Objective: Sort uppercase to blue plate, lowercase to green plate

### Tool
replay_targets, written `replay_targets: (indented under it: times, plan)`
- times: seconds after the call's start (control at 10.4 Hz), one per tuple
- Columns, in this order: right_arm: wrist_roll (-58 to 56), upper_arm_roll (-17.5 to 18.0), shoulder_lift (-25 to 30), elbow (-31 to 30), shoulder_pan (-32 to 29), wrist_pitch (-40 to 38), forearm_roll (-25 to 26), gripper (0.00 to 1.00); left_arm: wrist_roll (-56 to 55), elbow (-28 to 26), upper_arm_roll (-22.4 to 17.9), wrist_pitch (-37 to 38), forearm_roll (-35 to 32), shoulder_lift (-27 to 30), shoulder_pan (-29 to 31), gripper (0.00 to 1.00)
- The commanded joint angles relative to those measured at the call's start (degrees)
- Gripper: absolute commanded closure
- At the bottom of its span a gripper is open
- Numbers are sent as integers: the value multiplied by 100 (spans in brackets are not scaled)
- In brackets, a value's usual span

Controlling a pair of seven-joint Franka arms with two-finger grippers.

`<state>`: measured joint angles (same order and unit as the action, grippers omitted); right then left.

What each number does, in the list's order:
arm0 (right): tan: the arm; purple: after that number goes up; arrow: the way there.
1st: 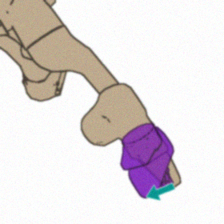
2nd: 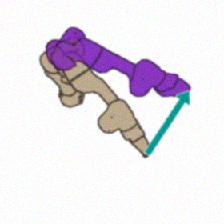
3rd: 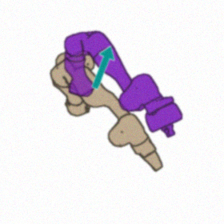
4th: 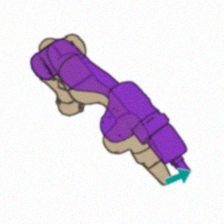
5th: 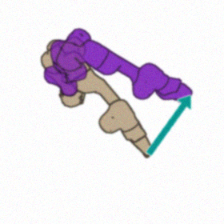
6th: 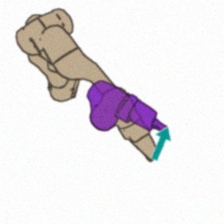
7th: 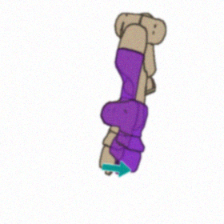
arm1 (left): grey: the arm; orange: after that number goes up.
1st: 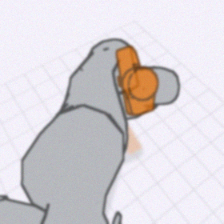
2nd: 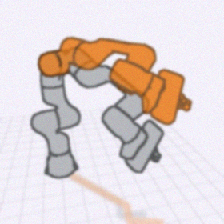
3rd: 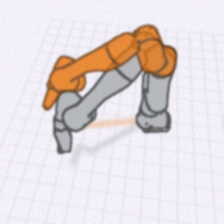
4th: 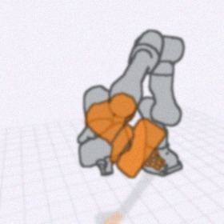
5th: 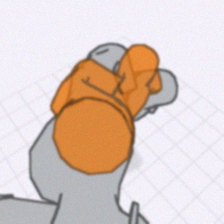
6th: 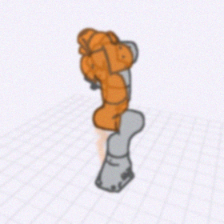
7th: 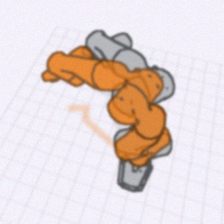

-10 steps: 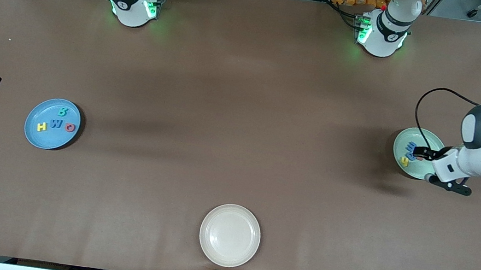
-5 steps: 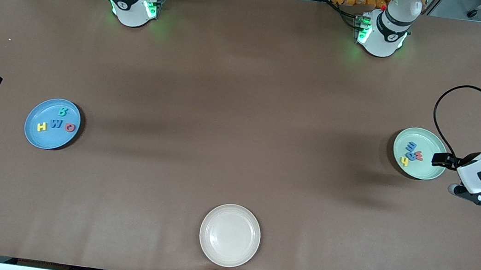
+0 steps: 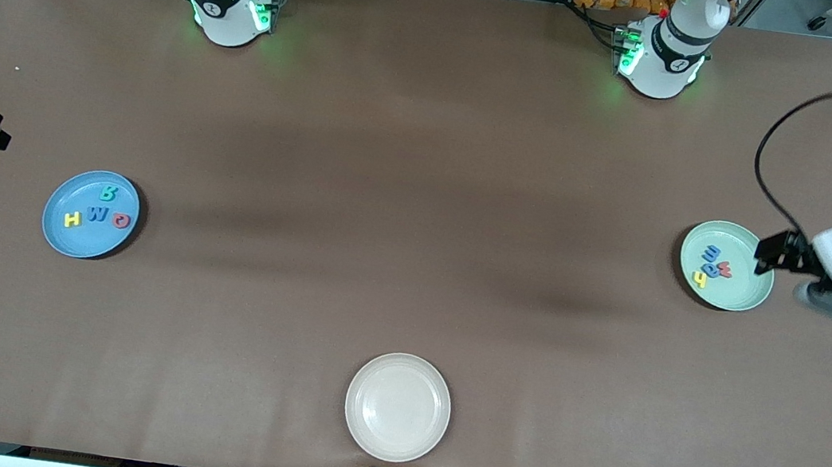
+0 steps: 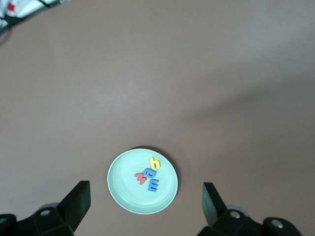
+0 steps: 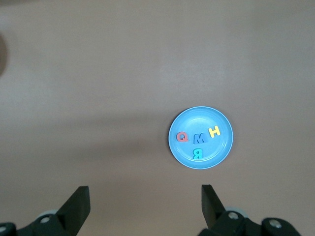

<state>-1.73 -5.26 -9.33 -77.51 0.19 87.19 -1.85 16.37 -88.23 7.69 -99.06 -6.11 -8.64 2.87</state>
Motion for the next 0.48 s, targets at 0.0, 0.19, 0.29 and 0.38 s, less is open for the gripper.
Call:
replay_targets:
  times: [0.0,0.19,0.29,0.38]
  plan:
    - [111,17,150,-106,-1,43,27,0,-116,86,-651,307,406,485,-547,0]
    - [120,25,483,-709,-1,489,-8,0,-545,87,-979,536,933,705,-691,0]
    - [120,25,572,-861,-1,535,-9,0,-983,87,-1014,659,1049,819,-682,0]
    - [120,17,634,-958,16,571,-9,0,-1439,87,-1015,713,1050,890,-673,0]
